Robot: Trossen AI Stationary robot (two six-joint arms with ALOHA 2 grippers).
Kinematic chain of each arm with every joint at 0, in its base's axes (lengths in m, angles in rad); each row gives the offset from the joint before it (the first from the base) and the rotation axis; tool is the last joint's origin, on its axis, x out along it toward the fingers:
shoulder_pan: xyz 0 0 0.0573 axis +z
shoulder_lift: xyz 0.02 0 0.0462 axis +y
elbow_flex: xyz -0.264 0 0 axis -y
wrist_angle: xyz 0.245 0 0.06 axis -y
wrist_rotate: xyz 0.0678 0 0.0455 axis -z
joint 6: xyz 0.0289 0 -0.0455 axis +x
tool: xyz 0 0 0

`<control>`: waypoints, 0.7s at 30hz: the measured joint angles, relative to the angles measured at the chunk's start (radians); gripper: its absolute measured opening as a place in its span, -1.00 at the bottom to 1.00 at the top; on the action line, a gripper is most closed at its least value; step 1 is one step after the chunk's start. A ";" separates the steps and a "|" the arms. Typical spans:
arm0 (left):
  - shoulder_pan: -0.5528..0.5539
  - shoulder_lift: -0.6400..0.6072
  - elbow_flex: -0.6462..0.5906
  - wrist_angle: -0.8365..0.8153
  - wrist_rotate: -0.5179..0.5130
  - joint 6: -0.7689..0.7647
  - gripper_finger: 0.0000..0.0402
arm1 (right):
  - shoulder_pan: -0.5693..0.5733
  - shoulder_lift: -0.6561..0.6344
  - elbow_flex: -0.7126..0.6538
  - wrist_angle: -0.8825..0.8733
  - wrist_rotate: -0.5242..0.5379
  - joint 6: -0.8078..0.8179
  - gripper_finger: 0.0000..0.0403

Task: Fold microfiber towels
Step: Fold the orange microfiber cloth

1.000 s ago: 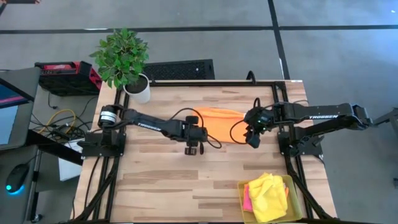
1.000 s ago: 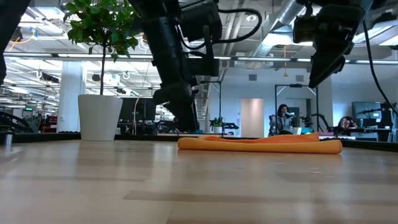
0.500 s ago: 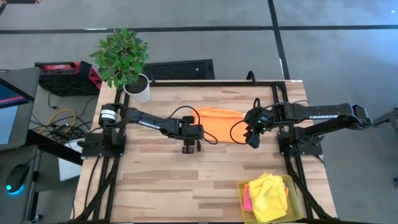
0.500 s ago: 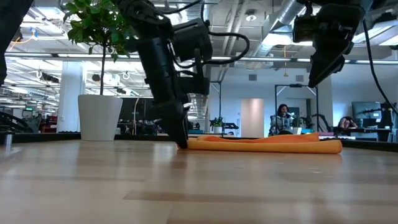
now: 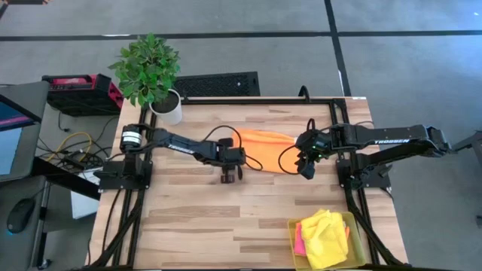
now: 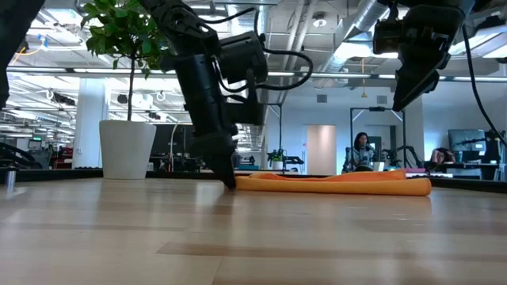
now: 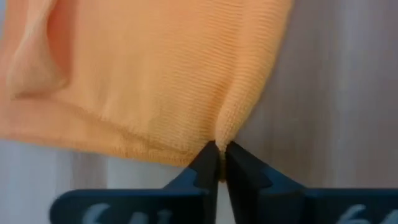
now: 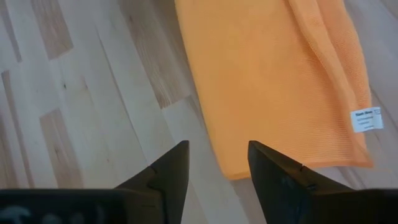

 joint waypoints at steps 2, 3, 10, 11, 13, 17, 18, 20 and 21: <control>0.011 0.000 0.000 -0.001 0.000 -0.025 -0.95 | 0.000 0.000 0.000 -0.003 0.000 0.000 -0.08; 0.014 -0.001 0.000 -0.001 -0.001 -0.034 -0.96 | 0.000 0.000 0.000 -0.005 0.000 0.000 -0.09; 0.019 -0.020 0.108 -0.117 -0.005 0.021 -0.99 | 0.000 0.000 0.000 -0.038 0.000 0.000 -0.11; 0.018 -0.020 0.132 -0.128 0.004 0.046 -0.99 | 0.000 0.000 0.000 -0.040 0.000 0.000 -0.11; 0.017 -0.020 0.169 -0.117 0.044 0.094 -0.99 | 0.000 0.000 0.000 -0.048 0.000 0.000 -0.10; 0.016 -0.020 0.223 -0.079 0.075 0.178 -1.00 | 0.000 -0.014 0.001 -0.075 0.021 0.000 -0.12; 0.016 -0.020 0.234 -0.064 0.076 0.200 -1.00 | -0.001 -0.019 0.001 -0.081 0.022 0.000 -0.12; 0.016 -0.011 0.252 -0.024 0.086 0.235 -1.00 | -0.009 -0.031 0.001 -0.082 0.023 0.000 -0.12; 0.016 -0.002 0.262 -0.013 0.098 0.253 -1.00 | -0.013 -0.039 0.001 -0.082 0.023 0.000 -0.12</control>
